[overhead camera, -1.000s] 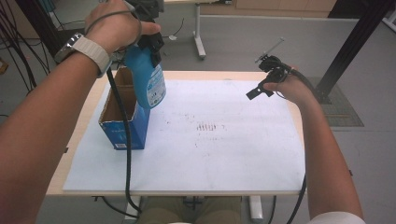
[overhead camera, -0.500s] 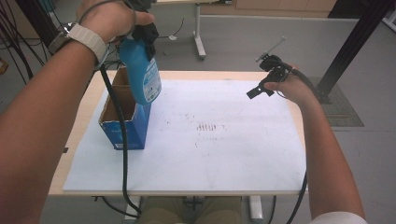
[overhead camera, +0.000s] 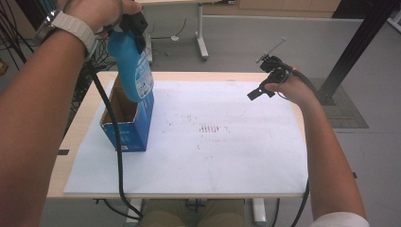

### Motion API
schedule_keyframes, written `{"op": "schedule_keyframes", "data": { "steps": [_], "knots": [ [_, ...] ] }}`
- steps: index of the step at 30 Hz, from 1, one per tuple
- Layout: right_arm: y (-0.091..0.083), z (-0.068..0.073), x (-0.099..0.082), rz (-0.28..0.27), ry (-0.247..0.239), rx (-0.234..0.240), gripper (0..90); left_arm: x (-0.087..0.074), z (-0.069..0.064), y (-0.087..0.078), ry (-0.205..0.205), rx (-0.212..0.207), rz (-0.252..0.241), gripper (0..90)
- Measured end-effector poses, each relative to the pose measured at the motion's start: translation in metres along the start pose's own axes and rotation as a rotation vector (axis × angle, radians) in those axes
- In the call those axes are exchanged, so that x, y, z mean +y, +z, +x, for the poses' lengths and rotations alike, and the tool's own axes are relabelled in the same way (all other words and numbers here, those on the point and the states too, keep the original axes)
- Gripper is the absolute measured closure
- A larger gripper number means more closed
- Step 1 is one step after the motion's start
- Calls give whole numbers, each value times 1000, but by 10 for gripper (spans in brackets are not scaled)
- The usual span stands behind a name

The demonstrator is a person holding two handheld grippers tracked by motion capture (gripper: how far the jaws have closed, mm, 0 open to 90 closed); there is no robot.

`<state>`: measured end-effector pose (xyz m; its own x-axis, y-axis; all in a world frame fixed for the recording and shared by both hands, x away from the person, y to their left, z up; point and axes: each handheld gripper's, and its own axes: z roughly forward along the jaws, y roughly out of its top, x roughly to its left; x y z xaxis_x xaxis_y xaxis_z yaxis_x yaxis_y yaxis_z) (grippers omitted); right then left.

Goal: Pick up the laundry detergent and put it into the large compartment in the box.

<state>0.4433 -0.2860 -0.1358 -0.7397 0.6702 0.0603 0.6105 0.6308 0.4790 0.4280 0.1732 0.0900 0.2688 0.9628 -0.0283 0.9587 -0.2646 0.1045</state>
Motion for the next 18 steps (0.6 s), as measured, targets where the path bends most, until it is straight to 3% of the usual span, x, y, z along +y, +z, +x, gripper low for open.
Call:
{"op": "schedule_keyframes", "data": {
  "steps": [9, 18],
  "knots": [
    [-2, 0, -1, -3, 6, -2, 81, -5, 18, -3, -56, 0, -1, 371],
    [-2, 1, -1, -2, 6, -2, 81, -11, 32, 0, -82, -1, 0, 371]
  ]
}}
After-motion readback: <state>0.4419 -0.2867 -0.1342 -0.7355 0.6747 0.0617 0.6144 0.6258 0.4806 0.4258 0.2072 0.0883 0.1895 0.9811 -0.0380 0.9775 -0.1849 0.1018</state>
